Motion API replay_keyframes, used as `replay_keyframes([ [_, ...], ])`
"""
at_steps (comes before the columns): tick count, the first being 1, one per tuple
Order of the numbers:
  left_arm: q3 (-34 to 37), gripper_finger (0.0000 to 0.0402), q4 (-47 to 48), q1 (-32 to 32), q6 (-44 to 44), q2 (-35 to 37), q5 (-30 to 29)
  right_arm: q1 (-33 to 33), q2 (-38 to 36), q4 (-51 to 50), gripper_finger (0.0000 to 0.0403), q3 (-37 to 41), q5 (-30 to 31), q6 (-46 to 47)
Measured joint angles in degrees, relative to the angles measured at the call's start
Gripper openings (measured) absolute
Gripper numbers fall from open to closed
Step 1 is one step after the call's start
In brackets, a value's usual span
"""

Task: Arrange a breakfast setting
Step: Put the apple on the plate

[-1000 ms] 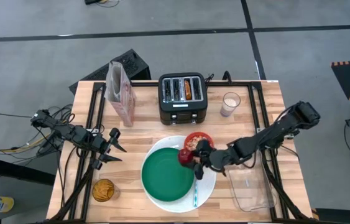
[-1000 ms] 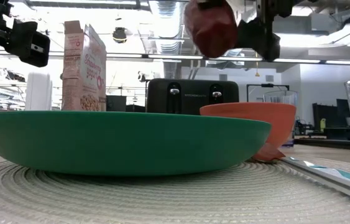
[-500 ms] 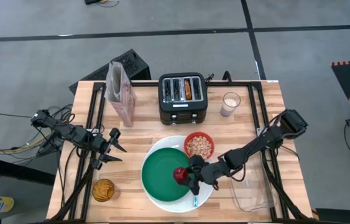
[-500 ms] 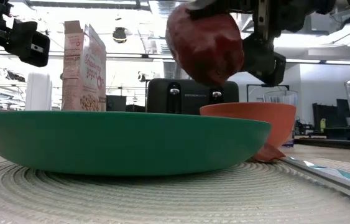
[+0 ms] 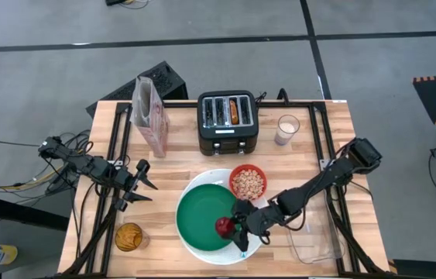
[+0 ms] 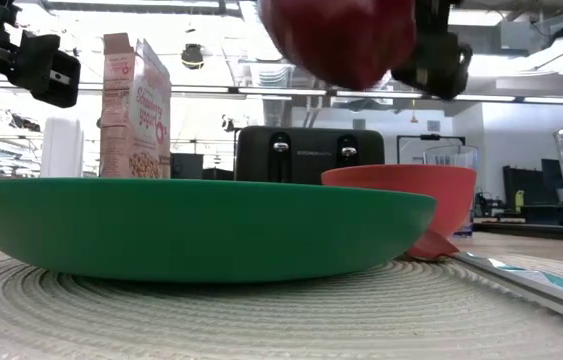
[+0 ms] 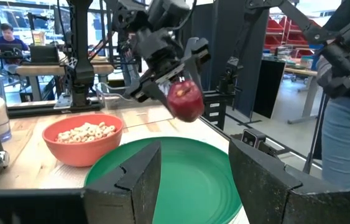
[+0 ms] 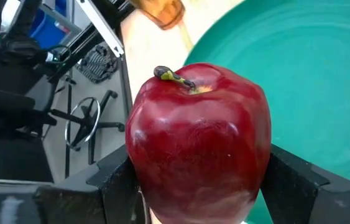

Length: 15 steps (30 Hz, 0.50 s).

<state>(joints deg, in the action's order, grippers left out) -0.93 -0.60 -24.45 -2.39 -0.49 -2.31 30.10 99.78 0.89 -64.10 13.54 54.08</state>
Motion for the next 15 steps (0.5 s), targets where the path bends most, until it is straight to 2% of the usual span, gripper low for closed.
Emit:
replay_keyframes([
  [10, 0.0, 0.0176, 0.0, 0.0, 0.0, 0.0, 0.0, 2.1, 0.0, -4.6, 0.0291, -2.6, 1.0, 4.2],
  [15, 0.0, 0.0176, 0.0, 0.0, 0.0, 0.0, 0.0, 1.9, 2.6, -5.5, 0.0297, -2.6, 1.6, 7.9],
])
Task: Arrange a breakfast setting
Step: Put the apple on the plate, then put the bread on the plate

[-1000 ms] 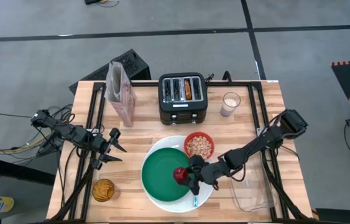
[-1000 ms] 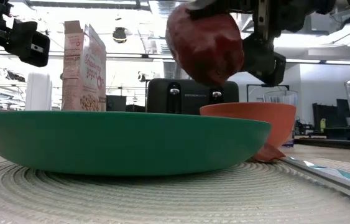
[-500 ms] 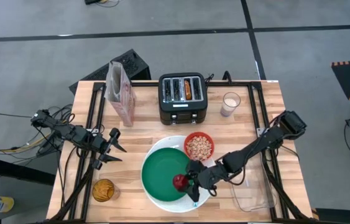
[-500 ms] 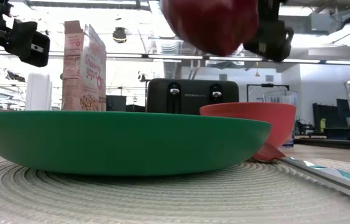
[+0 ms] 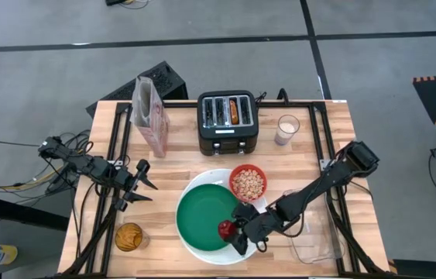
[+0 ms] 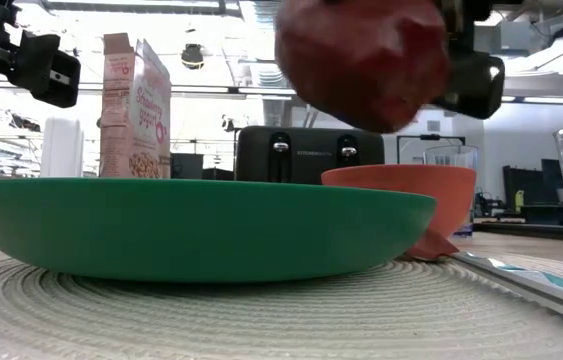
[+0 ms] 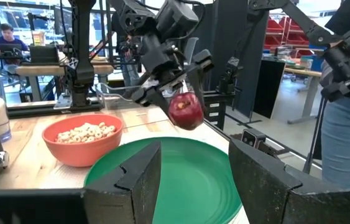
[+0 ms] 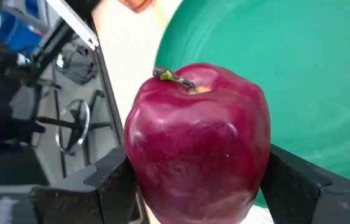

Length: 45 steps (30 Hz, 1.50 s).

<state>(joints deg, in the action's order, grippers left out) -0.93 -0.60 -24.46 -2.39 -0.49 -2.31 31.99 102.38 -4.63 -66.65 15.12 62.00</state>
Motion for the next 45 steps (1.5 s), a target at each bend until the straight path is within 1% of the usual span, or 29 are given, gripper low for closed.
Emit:
replay_keyframes([
  [2, 0.0, 0.0176, 0.0, 0.0, 0.0, 0.0, 0.0, -0.7, 0.8, 1.1, 0.0302, -0.1, 0.0, 0.7],
  [10, 0.0, 0.0176, 0.0, 0.0, 0.0, 0.0, 0.0, -3.2, 1.1, -3.3, 0.0310, 0.0, -0.9, 1.4],
  [13, 0.0, 0.0176, 0.0, 0.0, 0.0, 0.0, 0.0, -3.7, 1.1, -3.9, 0.0311, 0.0, -2.2, 2.6],
  [17, 0.0, 0.0176, 0.0, 0.0, 0.0, 0.0, 0.0, -3.7, 1.1, -4.6, 0.0316, 0.0, -2.2, 2.7],
  [24, 0.0, 0.0176, 0.0, 0.0, 0.0, 0.0, 0.0, -4.8, 1.1, -5.0, 0.0375, 1.1, -3.1, 4.2],
  [27, 0.0, 0.0176, 0.0, 0.0, 0.0, 0.0, 0.0, -4.9, 1.1, -5.4, 0.0388, 1.2, -3.2, 4.5],
  [33, 0.0, 0.0176, 0.0, 0.0, 0.0, 0.0, 0.0, -5.1, 1.1, -4.5, 0.0391, 1.2, -3.4, 4.8],
  [38, 0.0, 0.0176, 0.0, 0.0, 0.0, 0.0, 0.0, -5.1, -0.1, -1.9, 0.0389, 1.2, -3.3, 7.3],
  [41, 0.0, 0.0176, 0.0, 0.0, 0.0, 0.0, 0.0, -5.1, -0.6, -0.8, 0.0389, 1.2, -1.6, 5.5],
  [45, 0.0, 0.0176, 0.0, 0.0, 0.0, 0.0, 0.0, -5.1, -2.1, 1.5, 0.0389, 1.2, 4.0, 5.1],
])
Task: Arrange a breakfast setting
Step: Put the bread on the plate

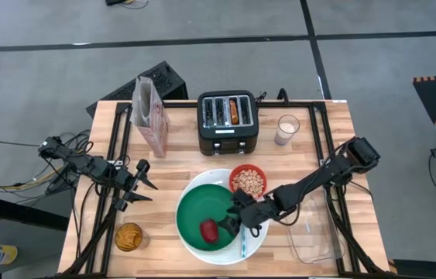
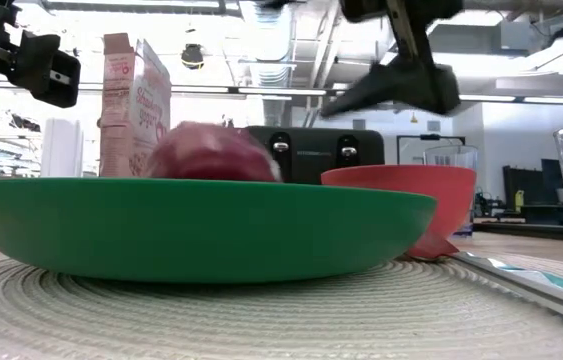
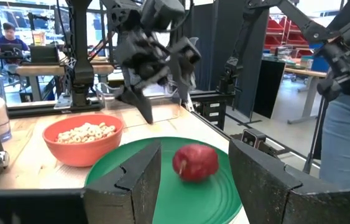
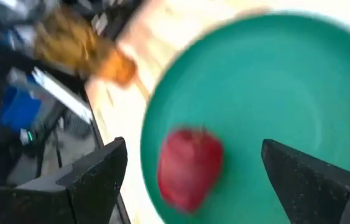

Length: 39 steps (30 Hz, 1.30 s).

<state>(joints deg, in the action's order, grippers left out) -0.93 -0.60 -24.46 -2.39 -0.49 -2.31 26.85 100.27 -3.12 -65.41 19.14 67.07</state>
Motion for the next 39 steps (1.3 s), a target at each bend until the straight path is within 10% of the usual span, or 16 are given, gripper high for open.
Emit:
replay_keyframes([
  [8, 0.0, 0.0176, 0.0, 0.0, 0.0, 0.0, 0.0, -4.6, -6.4, -2.8, 0.0389, -0.1, 9.4, -6.1],
  [19, 0.0, 0.0176, 0.0, 0.0, 0.0, 0.0, 0.0, -26.5, -16.8, -6.3, 0.0380, -0.1, 4.4, -21.7],
  [39, 0.0, 0.0176, 0.0, 0.0, 0.0, 0.0, 0.0, -49.6, -8.8, -13.0, 0.0380, -5.8, -1.0, -33.3],
])
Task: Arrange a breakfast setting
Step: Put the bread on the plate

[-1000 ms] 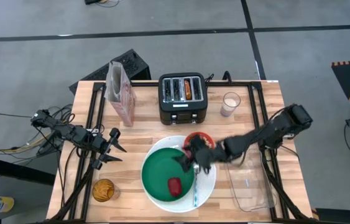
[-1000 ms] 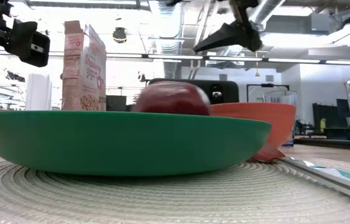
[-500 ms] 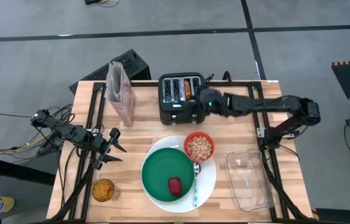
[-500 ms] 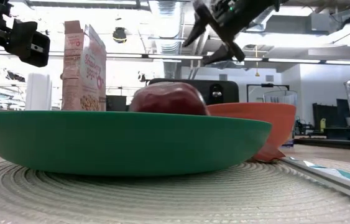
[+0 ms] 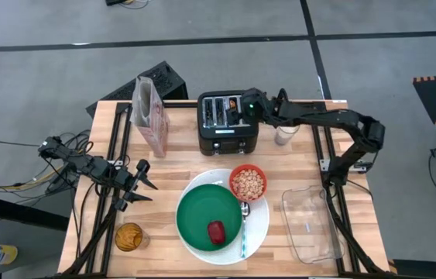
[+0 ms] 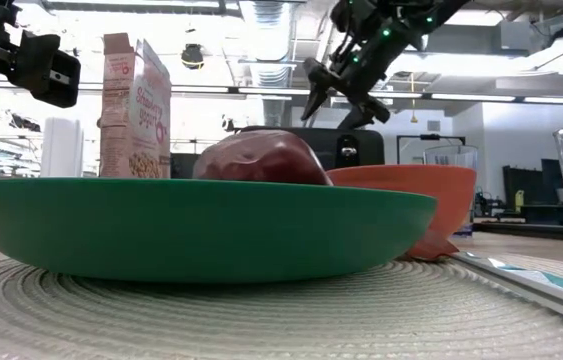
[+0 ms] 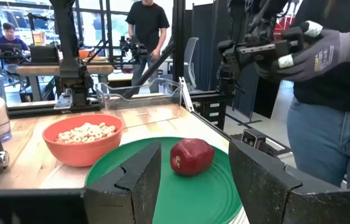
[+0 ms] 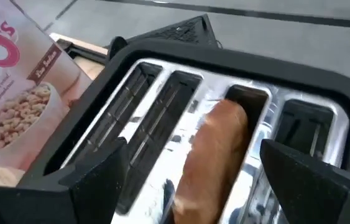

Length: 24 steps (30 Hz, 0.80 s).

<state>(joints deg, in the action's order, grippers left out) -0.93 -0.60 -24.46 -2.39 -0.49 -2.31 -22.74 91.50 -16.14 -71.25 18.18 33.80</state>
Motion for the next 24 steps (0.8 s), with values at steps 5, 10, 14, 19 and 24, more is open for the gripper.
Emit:
replay_keyframes([
  [5, 0.0, 0.0176, 0.0, 0.0, 0.0, 0.0, 0.0, -0.9, 4.0, -7.0, 0.0377, -5.3, 0.0, -0.9],
  [10, 0.0, 0.0176, 0.0, 0.0, 0.0, 0.0, 0.0, -1.8, 7.2, -10.3, 0.0356, -9.0, -0.1, 0.0],
  [14, 0.0, 0.0176, 0.0, 0.0, 0.0, 0.0, 0.0, -2.2, 9.3, -13.1, 0.0324, -10.8, -0.2, 0.9],
  [19, 0.0, 0.0176, 0.0, 0.0, 0.0, 0.0, 0.0, -2.1, 9.1, -13.6, 0.0284, -11.5, 0.2, 3.1],
  [24, 0.0, 0.0176, 0.0, 0.0, 0.0, 0.0, 0.0, -2.2, 9.1, -13.6, 0.0253, -11.4, 0.4, 5.5],
])
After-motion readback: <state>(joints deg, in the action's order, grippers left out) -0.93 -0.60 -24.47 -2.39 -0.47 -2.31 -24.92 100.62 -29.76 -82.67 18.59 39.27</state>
